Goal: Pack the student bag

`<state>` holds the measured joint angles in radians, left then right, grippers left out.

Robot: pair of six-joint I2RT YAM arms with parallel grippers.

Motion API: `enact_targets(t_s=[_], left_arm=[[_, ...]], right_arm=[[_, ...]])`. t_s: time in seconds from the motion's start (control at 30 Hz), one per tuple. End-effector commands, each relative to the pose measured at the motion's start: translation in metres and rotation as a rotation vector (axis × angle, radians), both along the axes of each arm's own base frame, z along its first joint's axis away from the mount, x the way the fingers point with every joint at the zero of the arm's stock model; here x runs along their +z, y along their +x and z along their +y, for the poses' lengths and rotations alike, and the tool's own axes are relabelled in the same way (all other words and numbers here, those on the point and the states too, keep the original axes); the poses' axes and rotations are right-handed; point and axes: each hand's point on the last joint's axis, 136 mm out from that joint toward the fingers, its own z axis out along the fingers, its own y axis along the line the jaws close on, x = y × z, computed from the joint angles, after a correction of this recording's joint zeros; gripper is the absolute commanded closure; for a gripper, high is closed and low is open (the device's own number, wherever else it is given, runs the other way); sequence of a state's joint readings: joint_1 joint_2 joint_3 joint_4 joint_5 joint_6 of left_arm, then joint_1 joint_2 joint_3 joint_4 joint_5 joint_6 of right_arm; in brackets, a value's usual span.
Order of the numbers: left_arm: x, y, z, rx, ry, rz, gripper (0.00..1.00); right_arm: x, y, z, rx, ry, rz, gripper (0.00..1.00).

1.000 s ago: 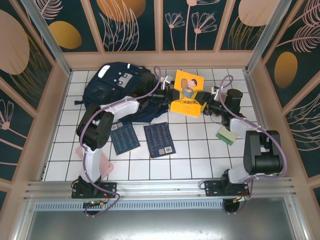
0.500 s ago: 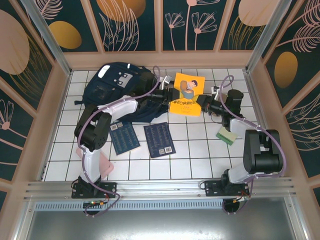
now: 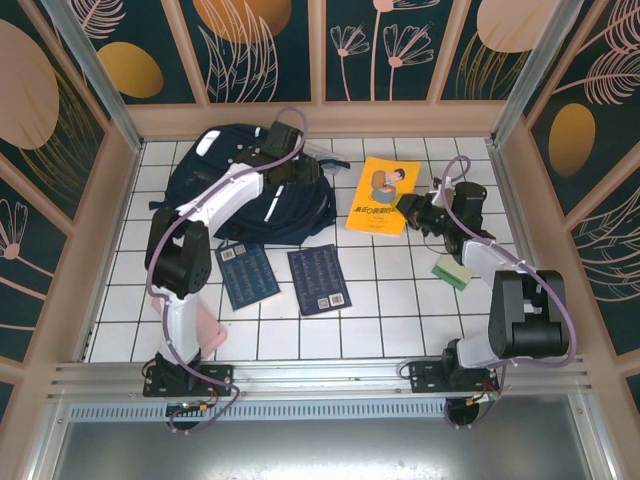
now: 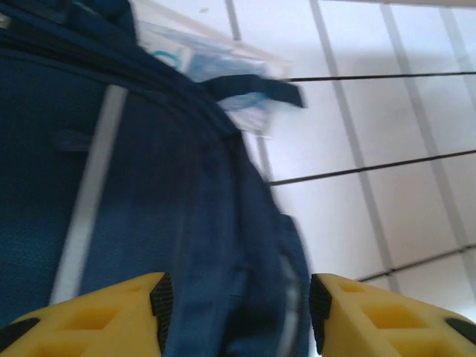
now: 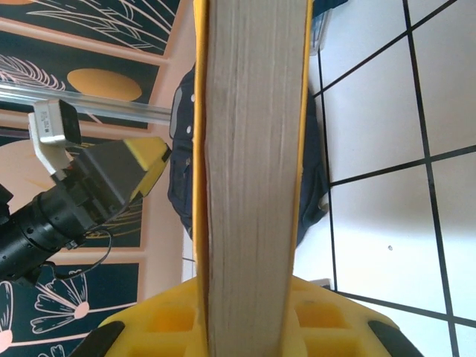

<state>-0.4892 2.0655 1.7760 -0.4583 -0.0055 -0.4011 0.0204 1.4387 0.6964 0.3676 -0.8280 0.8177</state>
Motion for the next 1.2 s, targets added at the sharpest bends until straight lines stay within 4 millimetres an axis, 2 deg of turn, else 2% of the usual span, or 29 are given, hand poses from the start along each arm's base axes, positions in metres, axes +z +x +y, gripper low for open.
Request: enact_targets(t_s=[0.0,0.17,0.33,0.37,0.43,0.5,0.53,0.63,0.87,1.07,1.17], left_arm=[[-0.048,-0.008,0.033,-0.003,0.306,0.068,0.46],[-0.073,-0.012,0.035,-0.03,0.37,0.101,0.45],[-0.087,-0.017,0.027,-0.069,0.409,0.103,0.45],[-0.091,-0.017,0.028,-0.068,0.426,0.105,0.47],[-0.096,-0.017,0.032,-0.062,0.456,0.111,0.62],[-0.095,-0.017,0.035,-0.055,0.468,0.105,0.91],[-0.091,-0.016,0.034,-0.056,0.466,0.097,1.0],[-0.063,-0.013,0.031,-0.039,0.424,0.044,1.0],[0.025,-0.008,0.018,-0.054,0.219,-0.081,1.0],[0.101,-0.01,0.02,-0.087,0.025,-0.175,1.0],[0.131,-0.011,0.024,-0.115,-0.045,-0.214,1.0]], right_arm=[[0.018,0.001,0.002,0.007,-0.003,-0.088,1.0],[0.016,0.001,0.005,0.011,-0.003,-0.08,1.0],[0.013,0.002,0.008,0.015,0.001,-0.072,1.0],[0.013,0.002,0.009,0.017,0.002,-0.072,1.0],[0.013,0.002,0.011,0.022,0.004,-0.071,1.0],[0.012,0.002,0.014,0.028,0.006,-0.07,1.0],[0.013,0.002,0.015,0.032,0.007,-0.073,1.0],[0.013,0.002,0.019,0.035,0.012,-0.077,1.0],[0.019,0.005,0.043,0.046,0.049,-0.107,1.0],[0.024,0.013,0.07,0.053,0.087,-0.135,1.0],[0.025,0.019,0.086,0.064,0.108,-0.144,1.0]])
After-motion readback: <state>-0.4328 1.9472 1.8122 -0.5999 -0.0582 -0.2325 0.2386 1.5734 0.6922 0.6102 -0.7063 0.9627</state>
